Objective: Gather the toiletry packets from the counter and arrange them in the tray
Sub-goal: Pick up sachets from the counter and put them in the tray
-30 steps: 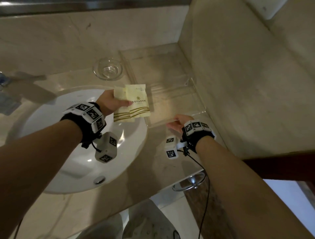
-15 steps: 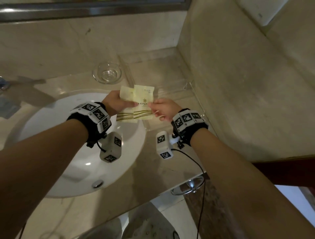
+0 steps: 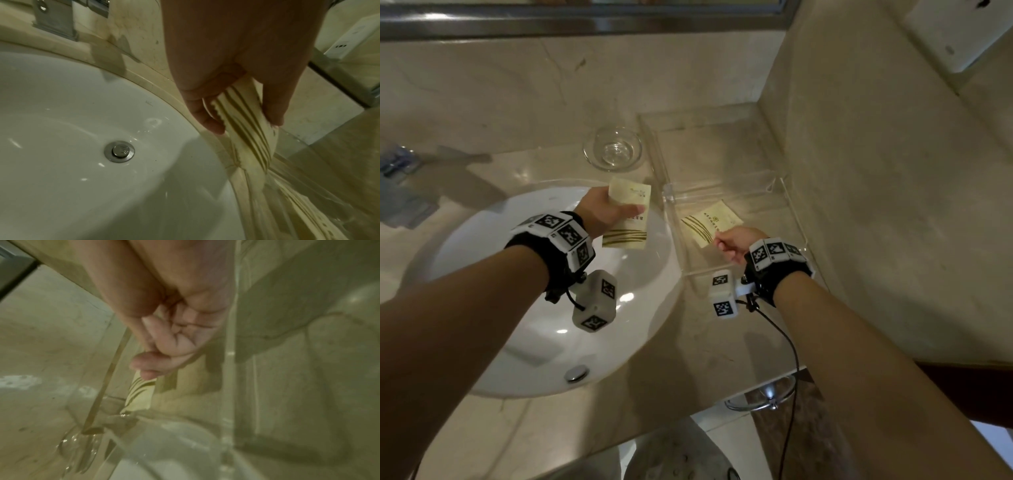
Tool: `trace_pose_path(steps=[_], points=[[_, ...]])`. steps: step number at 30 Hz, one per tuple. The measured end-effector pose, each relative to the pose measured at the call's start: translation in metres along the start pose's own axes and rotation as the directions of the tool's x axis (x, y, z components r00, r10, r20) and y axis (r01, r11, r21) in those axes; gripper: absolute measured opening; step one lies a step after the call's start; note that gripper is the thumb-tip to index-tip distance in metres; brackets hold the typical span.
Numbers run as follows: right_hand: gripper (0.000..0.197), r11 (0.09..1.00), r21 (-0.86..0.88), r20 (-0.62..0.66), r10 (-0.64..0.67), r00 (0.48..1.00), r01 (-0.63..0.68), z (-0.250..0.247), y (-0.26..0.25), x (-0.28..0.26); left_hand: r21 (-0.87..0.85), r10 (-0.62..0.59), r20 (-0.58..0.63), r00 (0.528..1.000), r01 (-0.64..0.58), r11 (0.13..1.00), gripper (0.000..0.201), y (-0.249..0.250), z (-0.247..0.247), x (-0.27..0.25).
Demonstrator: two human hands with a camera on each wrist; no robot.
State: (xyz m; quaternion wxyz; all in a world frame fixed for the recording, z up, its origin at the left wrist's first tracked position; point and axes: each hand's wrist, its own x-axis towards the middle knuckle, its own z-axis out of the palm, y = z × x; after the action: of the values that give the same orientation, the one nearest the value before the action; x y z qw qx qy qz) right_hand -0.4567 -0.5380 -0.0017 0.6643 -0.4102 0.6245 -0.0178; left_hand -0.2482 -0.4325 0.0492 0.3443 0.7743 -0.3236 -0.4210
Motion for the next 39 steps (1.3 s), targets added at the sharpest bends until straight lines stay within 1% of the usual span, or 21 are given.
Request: trace_pose_path(steps=[2, 4, 7, 8, 9, 11, 14, 16, 18, 20, 23, 24, 25, 27, 28, 30, 32, 34, 37, 39], points=[[0.022, 0.996, 0.086, -0.027, 0.029, 0.999, -0.027, 0.01, -0.007, 0.002, 0.0, -0.012, -0.006, 1.0, 0.012, 1.0, 0.043, -0.001, -0.001, 0.001], [0.015, 0.983, 0.18, -0.012, 0.035, 0.999, -0.032, 0.02, -0.014, 0.004, -0.023, -0.028, -0.013, 1.0, 0.028, 0.999, 0.043, -0.002, -0.001, 0.003], [0.007, 0.922, 0.383, 0.029, 0.05, 0.998, -0.057, 0.03, -0.021, 0.005, -0.045, -0.037, -0.019, 0.999, 0.036, 0.998, 0.043, -0.002, -0.001, 0.004], [0.005, 0.907, 0.417, 0.027, 0.048, 0.998, -0.055, 0.032, -0.022, 0.005, -0.047, -0.034, -0.018, 0.999, 0.033, 0.998, 0.043, -0.002, -0.001, 0.005], [0.006, 0.908, 0.417, 0.021, 0.034, 0.999, -0.039, 0.035, -0.023, 0.004, -0.05, -0.031, -0.018, 0.999, 0.031, 0.998, 0.042, -0.002, -0.001, 0.006], [0.019, 0.938, 0.347, 0.001, 0.015, 1.0, -0.015, 0.036, -0.022, 0.005, -0.053, -0.031, -0.017, 0.999, 0.03, 0.998, 0.042, -0.002, 0.0, 0.008], [0.027, 0.985, 0.17, -0.051, 0.034, 0.998, -0.025, 0.029, -0.02, 0.0, -0.057, -0.04, -0.008, 0.999, 0.039, 0.998, 0.04, 0.001, 0.002, 0.009], [0.03, 0.998, 0.057, -0.072, 0.016, 0.997, -0.012, 0.022, -0.02, -0.003, -0.091, -0.049, 0.017, 0.999, 0.05, 0.995, 0.037, 0.006, 0.005, 0.008], [0.033, 0.998, -0.018, -0.049, -0.056, 0.997, 0.056, 0.016, -0.023, -0.007, -0.112, -0.027, 0.054, 0.998, 0.033, 0.993, 0.038, 0.014, 0.008, 0.006], [0.032, 0.985, -0.069, 0.013, -0.158, 0.987, 0.158, 0.015, -0.028, -0.016, -0.102, 0.014, 0.074, 0.997, -0.007, 0.995, 0.039, 0.022, 0.011, 0.004], [0.027, 0.921, -0.16, 0.077, -0.347, 0.935, 0.356, 0.016, -0.033, -0.029, -0.09, 0.084, 0.085, 0.993, -0.076, 0.993, 0.037, 0.034, 0.015, 0.001], [0.024, 0.897, -0.184, 0.095, -0.39, 0.916, 0.401, 0.018, -0.034, -0.031, -0.085, 0.102, 0.094, 0.99, -0.094, 0.992, 0.035, 0.037, 0.017, 0.0], [0.019, 0.882, -0.191, 0.117, -0.416, 0.902, 0.431, 0.019, -0.035, -0.033, -0.07, 0.119, 0.1, 0.988, -0.112, 0.991, 0.034, 0.041, 0.02, 0.0], [0.009, 0.877, -0.175, 0.158, -0.423, 0.892, 0.447, 0.021, -0.035, -0.036, -0.045, 0.131, 0.115, 0.985, -0.126, 0.991, 0.034, 0.046, 0.024, 0.0], [0.009, 0.881, -0.165, 0.164, -0.419, 0.893, 0.443, 0.021, -0.034, -0.037, -0.046, 0.128, 0.128, 0.983, -0.123, 0.991, 0.034, 0.048, 0.027, 0.0], [0.017, 0.89, -0.142, 0.157, -0.412, 0.897, 0.434, 0.018, -0.031, -0.035, -0.058, 0.132, 0.148, 0.98, -0.125, 0.99, 0.033, 0.051, 0.033, 0.0], [0.023, 0.899, -0.127, 0.135, -0.404, 0.905, 0.42, 0.012, -0.028, -0.035, -0.082, 0.134, 0.147, 0.98, -0.123, 0.989, 0.032, 0.054, 0.04, 0.001], [0.023, 0.909, -0.087, 0.098, -0.399, 0.912, 0.407, 0.003, -0.024, -0.033, -0.132, 0.126, 0.16, 0.979, -0.105, 0.986, 0.028, 0.056, 0.045, 0.002], [0.022, 0.919, 0.023, 0.02, -0.395, 0.919, 0.394, -0.016, -0.017, -0.028, -0.144, 0.114, 0.194, 0.974, -0.087, 0.986, 0.007, 0.055, 0.049, 0.007], [0.023, 0.925, 0.076, -0.024, -0.372, 0.928, 0.373, -0.026, -0.014, -0.024, -0.119, 0.106, 0.204, 0.973, -0.082, 0.989, 0.012, 0.053, 0.051, 0.012]])
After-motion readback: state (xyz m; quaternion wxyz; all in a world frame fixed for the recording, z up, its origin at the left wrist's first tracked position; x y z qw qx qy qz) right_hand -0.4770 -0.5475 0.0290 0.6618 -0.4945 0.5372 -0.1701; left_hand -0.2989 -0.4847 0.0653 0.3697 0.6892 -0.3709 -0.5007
